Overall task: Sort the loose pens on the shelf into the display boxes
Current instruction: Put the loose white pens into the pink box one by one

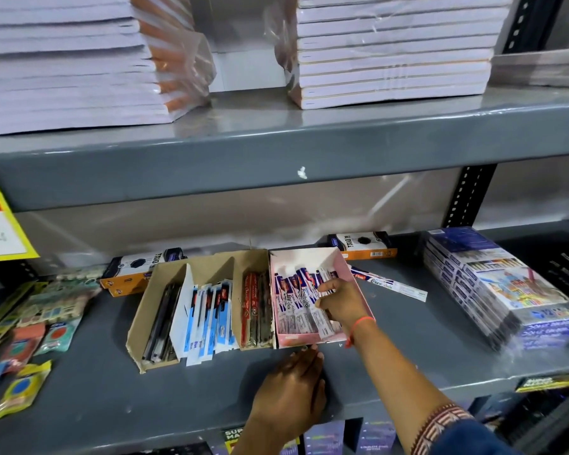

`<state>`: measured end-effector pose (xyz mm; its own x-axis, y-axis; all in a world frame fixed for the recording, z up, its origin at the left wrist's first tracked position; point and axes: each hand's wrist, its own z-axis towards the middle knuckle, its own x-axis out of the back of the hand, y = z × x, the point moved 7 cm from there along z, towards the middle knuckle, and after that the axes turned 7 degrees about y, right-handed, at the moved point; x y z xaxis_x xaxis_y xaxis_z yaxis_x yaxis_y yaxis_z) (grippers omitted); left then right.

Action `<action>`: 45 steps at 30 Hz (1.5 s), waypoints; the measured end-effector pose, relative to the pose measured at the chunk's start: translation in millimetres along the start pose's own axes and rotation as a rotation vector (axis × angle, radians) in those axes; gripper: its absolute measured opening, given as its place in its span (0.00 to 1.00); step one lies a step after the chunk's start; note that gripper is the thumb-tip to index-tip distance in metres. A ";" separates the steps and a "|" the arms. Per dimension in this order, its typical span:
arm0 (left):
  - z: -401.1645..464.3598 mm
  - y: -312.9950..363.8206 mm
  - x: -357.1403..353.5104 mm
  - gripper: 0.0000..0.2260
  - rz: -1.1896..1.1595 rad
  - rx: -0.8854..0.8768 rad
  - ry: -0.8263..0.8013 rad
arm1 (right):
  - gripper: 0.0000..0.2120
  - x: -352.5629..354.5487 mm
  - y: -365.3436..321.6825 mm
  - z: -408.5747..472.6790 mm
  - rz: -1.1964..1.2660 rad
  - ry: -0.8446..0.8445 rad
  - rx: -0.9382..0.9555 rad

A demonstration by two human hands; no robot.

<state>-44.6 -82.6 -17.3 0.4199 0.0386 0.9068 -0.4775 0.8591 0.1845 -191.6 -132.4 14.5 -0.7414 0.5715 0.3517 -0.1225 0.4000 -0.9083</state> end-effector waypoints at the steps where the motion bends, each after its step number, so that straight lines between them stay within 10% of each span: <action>1: 0.0 2.3 1.0 0.17 0.013 -0.018 0.008 | 0.12 -3.7 -0.4 1.8 -0.070 0.007 0.009; 12: 0.7 4.3 6.5 0.21 0.101 -0.033 0.051 | 0.12 -10.6 -14.1 -0.9 -0.573 0.049 0.196; 20: -1.6 6.1 7.8 0.21 0.079 -0.031 0.078 | 0.12 89.7 -17.3 17.1 -0.459 0.544 0.239; 29: -3.0 3.5 1.0 0.21 0.092 -0.034 0.068 | 0.19 101.0 37.4 56.6 -1.015 0.183 0.168; 37: -3.1 6.3 1.4 0.21 0.069 -0.039 0.035 | 0.15 103.7 38.0 51.8 -0.827 0.217 0.108; 45: -1.2 8.8 2.5 0.20 0.050 -0.010 -0.024 | 0.05 119.2 42.5 32.9 -0.118 0.263 -0.027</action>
<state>-46.8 -74.4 -13.9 0.3773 0.0694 0.9235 -0.4897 0.8613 0.1353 -306.9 -70.9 10.3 -0.5260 0.6847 0.5045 -0.1771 0.4920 -0.8524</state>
